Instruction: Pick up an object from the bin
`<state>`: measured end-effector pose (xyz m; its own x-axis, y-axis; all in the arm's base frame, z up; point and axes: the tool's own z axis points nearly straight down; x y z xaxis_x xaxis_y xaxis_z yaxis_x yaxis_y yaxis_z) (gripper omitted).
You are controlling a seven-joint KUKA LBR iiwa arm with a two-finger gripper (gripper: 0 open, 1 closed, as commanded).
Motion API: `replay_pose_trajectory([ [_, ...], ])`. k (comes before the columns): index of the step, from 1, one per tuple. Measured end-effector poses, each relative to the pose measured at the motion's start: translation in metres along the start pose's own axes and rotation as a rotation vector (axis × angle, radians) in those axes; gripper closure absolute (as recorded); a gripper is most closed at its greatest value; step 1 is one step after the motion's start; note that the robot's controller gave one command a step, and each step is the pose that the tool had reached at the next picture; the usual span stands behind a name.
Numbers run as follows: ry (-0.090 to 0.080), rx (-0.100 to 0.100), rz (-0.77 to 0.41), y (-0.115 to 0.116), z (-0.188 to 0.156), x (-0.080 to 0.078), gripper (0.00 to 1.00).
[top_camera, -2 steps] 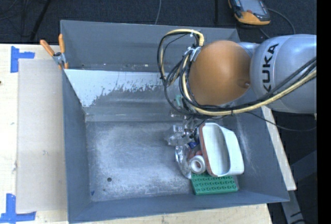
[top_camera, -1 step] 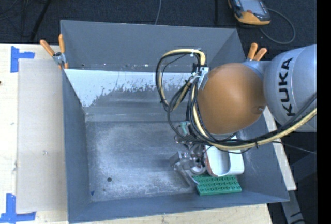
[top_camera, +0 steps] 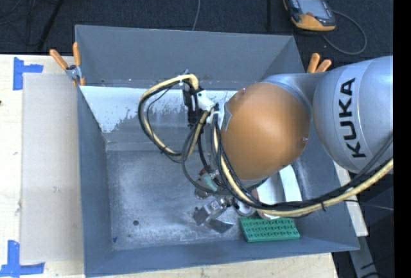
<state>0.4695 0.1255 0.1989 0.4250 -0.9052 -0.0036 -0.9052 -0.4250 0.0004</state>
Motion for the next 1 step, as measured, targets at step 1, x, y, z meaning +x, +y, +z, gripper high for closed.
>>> replay_pose_trajectory([
  [1, 0.003, 0.005, 0.001, 0.0059, -0.0637, 0.0138, 1.00],
])
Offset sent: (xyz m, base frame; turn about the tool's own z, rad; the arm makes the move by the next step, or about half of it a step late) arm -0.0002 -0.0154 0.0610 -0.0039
